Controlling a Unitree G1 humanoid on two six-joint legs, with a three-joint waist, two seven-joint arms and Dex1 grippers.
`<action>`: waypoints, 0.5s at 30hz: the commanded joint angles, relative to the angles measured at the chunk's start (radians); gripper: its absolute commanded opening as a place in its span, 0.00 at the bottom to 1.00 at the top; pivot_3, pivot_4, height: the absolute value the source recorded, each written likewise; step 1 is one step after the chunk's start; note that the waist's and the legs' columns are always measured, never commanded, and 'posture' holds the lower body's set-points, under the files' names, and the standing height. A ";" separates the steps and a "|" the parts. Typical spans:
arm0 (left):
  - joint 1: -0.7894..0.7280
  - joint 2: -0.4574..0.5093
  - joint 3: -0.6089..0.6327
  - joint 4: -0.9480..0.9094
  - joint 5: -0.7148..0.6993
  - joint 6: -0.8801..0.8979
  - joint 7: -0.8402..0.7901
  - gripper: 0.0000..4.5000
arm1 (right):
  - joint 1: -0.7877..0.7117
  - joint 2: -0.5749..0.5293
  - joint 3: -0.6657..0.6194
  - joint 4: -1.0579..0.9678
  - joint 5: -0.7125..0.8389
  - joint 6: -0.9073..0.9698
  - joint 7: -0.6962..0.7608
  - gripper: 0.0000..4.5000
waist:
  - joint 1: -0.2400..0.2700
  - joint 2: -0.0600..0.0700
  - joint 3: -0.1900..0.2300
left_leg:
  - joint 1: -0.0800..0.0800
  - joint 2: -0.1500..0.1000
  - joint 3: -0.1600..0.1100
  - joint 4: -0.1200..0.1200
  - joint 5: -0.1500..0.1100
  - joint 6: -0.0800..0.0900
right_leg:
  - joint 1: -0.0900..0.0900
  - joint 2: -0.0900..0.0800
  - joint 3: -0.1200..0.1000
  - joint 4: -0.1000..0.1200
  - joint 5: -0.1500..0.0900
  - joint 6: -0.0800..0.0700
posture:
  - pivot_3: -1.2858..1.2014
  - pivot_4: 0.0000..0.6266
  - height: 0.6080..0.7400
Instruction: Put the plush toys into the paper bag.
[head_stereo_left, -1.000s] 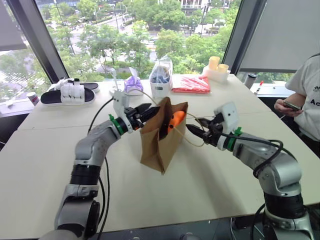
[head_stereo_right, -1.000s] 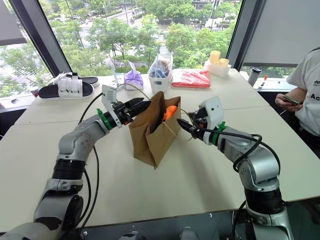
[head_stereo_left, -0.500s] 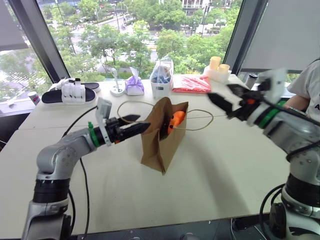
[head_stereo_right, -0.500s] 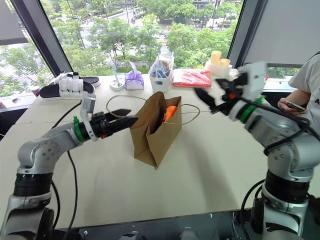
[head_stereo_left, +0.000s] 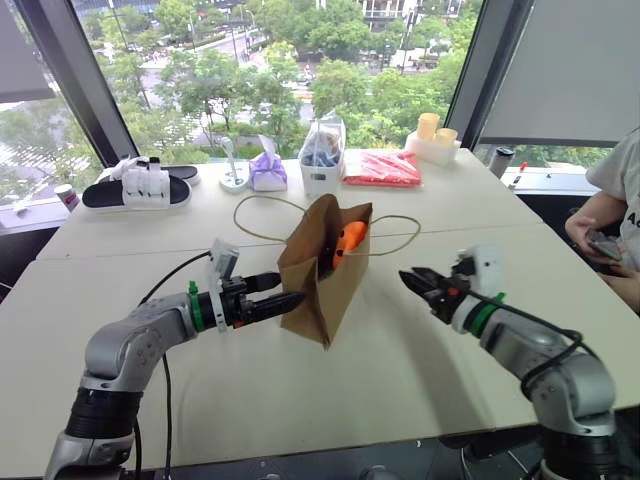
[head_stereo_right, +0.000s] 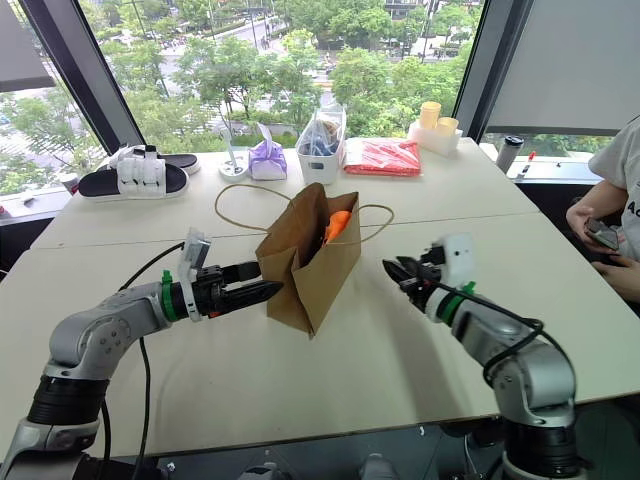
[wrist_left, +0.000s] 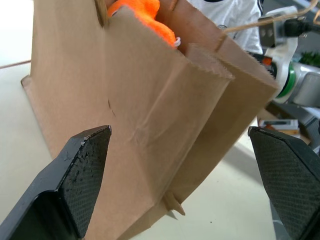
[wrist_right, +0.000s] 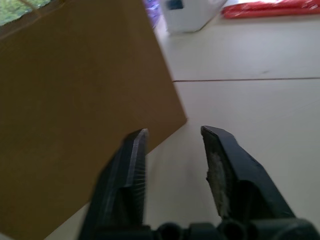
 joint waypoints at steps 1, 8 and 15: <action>0.007 -0.033 -0.035 -0.083 0.027 -0.042 0.026 1.00 | -0.036 0.030 0.080 0.019 -0.043 -0.060 0.007 0.02 | 0.000 0.000 0.000 | 0.000 0.000 0.000 0.000 0.000 0.000 | 0.000 0.000 0.000 0.000 0.000 0.000 | 0.52 0.24 1.00; 0.022 -0.087 -0.083 -0.142 0.074 -0.060 0.101 1.00 | -0.079 0.069 0.196 0.102 -0.121 -0.109 0.014 0.02 | 0.001 0.000 0.000 | 0.000 0.000 0.000 0.000 0.000 0.000 | 0.000 0.000 0.000 0.000 0.000 0.000 | 0.52 0.24 1.00; 0.013 -0.164 -0.129 -0.116 0.195 -0.118 0.226 1.00 | -0.112 0.094 0.205 0.119 -0.144 -0.108 0.009 0.02 | 0.002 0.000 0.000 | 0.000 0.000 0.000 0.000 0.000 0.000 | 0.000 0.000 0.000 0.000 0.000 0.000 | 0.52 0.24 1.00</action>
